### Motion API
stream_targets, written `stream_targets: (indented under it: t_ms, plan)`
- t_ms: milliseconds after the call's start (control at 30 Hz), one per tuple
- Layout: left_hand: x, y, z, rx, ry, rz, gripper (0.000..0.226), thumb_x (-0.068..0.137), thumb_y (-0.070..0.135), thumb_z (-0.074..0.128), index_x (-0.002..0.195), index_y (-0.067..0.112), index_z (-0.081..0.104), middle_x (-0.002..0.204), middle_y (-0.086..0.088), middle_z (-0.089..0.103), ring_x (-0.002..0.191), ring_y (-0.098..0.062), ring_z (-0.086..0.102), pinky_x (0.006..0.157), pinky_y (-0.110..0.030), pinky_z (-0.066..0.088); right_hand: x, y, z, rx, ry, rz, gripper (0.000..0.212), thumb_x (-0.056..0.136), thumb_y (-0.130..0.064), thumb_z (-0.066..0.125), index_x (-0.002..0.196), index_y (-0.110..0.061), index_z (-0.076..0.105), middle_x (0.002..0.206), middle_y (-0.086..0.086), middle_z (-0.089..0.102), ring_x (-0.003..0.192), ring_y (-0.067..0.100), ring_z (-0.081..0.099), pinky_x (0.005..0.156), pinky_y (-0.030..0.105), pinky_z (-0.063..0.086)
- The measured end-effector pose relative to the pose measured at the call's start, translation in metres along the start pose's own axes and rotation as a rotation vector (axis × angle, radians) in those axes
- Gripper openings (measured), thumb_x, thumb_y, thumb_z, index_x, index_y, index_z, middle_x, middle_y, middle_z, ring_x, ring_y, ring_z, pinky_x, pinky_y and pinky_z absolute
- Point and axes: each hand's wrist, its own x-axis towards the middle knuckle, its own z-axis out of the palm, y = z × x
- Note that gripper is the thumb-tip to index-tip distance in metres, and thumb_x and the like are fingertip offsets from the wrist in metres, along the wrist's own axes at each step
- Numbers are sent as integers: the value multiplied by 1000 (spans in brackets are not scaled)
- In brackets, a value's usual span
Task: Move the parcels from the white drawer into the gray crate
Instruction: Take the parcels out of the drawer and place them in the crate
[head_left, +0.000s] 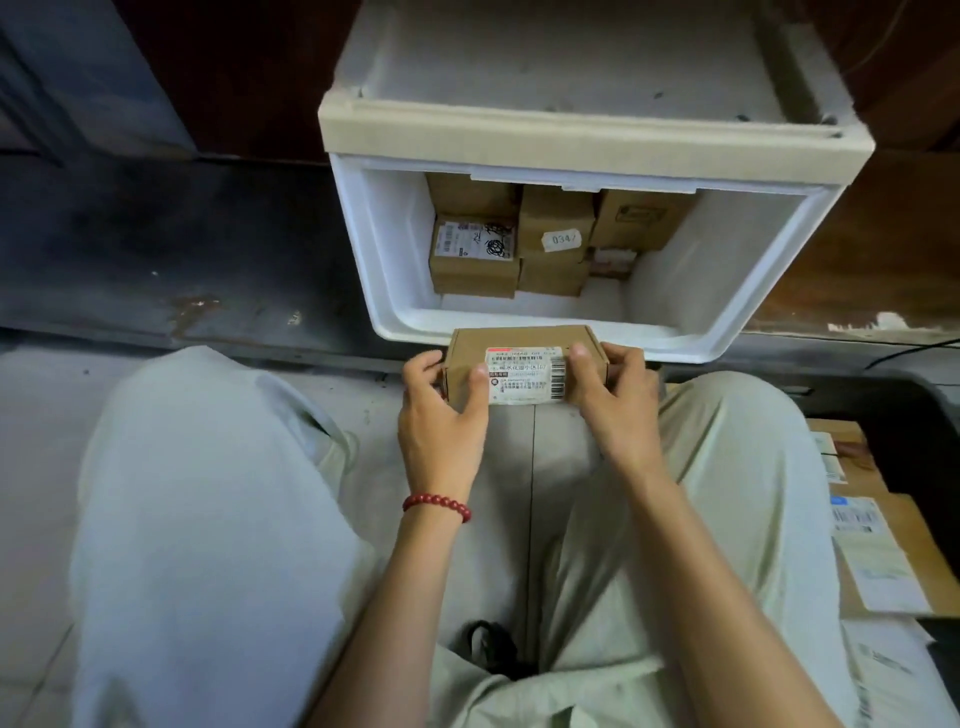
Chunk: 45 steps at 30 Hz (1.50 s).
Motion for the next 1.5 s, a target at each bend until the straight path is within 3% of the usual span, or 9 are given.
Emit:
stream_targets:
  t_ms: [100,233,367,500,767,900,1067,1300,1500]
  plan:
    - [-8,-4,-8,-49,44,-49,45,86,34,67,125,20,49,111,8,60,100,-10,62,68,-4,38,-5,-1,5,-66,-40,-28,40,93,-36,58,120,-7,51,110,4,47,120,25,42,85,14,26]
    - [-10,-4,-13,-49,73,51,36,85,36,68,118,24,60,112,8,66,98,-5,61,76,-3,42,-2,7,7,-39,-89,87,39,93,-39,57,117,-9,52,117,7,57,116,24,49,84,21,31]
    - [-7,-2,-9,0,85,163,36,80,45,68,112,30,61,105,12,64,102,-12,58,82,-38,52,5,18,12,30,-118,139,64,82,-45,69,128,-5,51,120,7,63,108,19,59,89,28,44]
    - [-6,-6,-9,-3,76,186,47,80,37,73,122,26,56,116,13,61,106,-10,58,85,-43,52,8,21,16,56,-181,152,97,62,-48,79,141,-9,39,125,12,58,115,24,58,102,42,47]
    - [-2,-11,-8,-41,50,99,59,78,31,75,131,24,50,121,15,47,113,-10,56,95,-37,50,2,11,14,172,-163,-58,70,64,-7,87,108,-35,40,119,12,55,109,26,58,94,41,51]
    - [-2,-15,-3,-75,33,1,54,82,34,71,131,27,50,121,11,57,111,-11,58,96,-37,49,-6,-5,7,308,-249,-189,70,73,-1,80,121,-22,36,122,8,56,108,19,61,87,27,53]
    - [-5,-16,2,-105,-7,-74,55,86,37,66,135,27,46,128,8,57,115,-11,58,102,-37,45,-8,-14,3,310,-264,-317,67,71,7,78,115,-22,37,117,-10,51,102,9,58,84,24,51]
    - [-8,-9,1,-110,-6,-39,68,87,29,67,146,25,32,118,20,49,108,1,50,80,-4,34,-4,-12,5,340,-229,-283,66,73,-6,82,120,-28,41,127,2,55,114,15,57,92,27,50]
    - [-9,-6,0,-127,39,43,56,86,26,69,133,31,40,111,23,57,99,16,52,81,-4,39,-6,-16,6,370,-184,-84,56,86,-43,67,135,-32,43,121,-14,62,110,-6,57,93,16,43]
